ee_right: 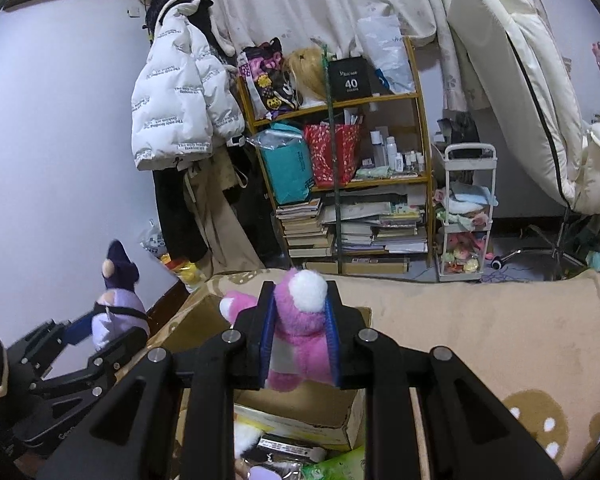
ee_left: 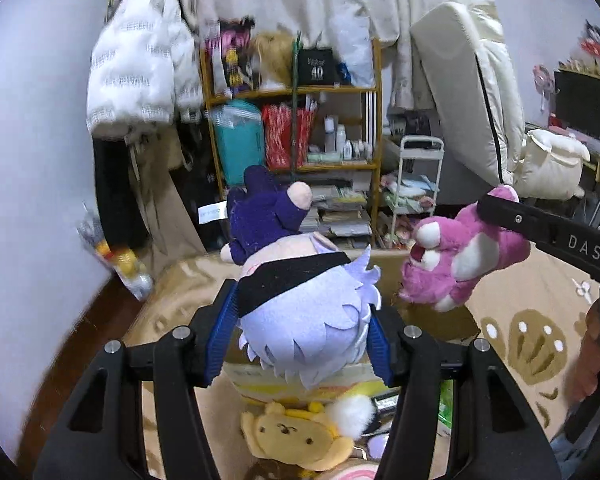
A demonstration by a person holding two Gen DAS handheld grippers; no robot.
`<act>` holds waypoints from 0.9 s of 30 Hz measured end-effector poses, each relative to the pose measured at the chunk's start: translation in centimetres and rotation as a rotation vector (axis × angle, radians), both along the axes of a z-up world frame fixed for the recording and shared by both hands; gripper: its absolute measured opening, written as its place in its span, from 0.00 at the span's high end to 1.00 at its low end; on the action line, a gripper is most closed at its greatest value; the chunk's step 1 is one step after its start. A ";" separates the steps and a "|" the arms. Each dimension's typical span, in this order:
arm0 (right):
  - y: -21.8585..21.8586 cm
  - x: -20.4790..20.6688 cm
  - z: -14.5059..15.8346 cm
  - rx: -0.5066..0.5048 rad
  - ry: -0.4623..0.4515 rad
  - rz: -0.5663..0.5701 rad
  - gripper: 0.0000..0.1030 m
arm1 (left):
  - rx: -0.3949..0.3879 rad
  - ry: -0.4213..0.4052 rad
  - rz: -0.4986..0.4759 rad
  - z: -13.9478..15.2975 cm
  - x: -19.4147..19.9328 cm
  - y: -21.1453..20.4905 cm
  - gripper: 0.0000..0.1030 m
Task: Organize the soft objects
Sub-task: 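Lift the doll with the left tool while the right tool carries the pink bear over the box, then open the left tool over the box while the right tool releases the pink bear inside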
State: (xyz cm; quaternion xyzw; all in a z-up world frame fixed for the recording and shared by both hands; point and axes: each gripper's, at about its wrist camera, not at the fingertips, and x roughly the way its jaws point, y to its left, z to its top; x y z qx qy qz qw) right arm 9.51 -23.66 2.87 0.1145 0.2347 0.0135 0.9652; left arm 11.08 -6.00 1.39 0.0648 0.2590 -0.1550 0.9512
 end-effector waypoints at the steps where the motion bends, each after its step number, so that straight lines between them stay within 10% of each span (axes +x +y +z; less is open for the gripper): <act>1: -0.2 0.5 -0.6 0.013 0.013 0.003 0.77 | 0.000 0.014 0.003 -0.5 0.3 -0.1 0.45; 12: -1.3 3.6 -7.1 0.070 0.140 0.079 0.76 | 0.073 0.096 -0.045 -4.4 1.9 -1.8 0.41; 27: -1.0 3.2 -7.5 0.064 0.189 0.088 0.62 | 0.143 0.046 0.037 -3.9 -0.1 -0.6 0.19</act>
